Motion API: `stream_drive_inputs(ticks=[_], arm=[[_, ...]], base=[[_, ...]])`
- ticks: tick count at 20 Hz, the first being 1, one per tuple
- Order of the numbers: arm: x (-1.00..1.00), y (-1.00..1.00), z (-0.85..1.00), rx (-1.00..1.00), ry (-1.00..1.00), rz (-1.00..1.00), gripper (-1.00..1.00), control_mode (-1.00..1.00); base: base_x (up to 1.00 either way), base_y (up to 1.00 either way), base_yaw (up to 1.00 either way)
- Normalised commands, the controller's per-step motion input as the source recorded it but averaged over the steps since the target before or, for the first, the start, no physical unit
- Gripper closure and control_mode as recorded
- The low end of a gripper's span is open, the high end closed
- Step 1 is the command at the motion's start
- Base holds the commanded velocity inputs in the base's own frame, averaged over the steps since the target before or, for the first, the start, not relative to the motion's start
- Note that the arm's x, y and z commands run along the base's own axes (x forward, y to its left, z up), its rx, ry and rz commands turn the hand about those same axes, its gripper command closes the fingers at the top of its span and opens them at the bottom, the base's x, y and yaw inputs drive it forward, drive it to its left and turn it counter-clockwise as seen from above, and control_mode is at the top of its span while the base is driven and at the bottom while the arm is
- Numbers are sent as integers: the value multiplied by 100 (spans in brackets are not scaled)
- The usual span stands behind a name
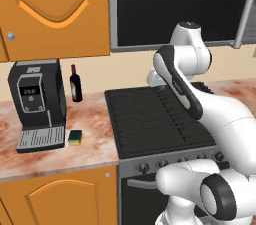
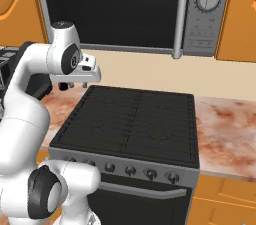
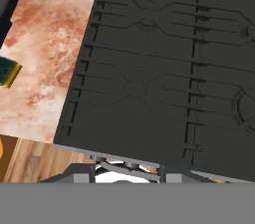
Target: Place the sponge inside the microwave to prepare for sanitizing.
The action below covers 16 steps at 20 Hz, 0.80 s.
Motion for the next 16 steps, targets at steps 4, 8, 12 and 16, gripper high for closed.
stream_drive_inputs(ticks=[4,8,12,16], arm=[[-9,0,2,-1,-6,-1,-100,-100],[-29,-13,10,-1,-10,-2,-100,-100],[-34,-31,1,0,-5,-5,-100,-100],[-21,-63,0,0,-3,-5,-100,-100]], base=[[0,0,0],[0,0,0],[0,0,0],[0,0,0]])
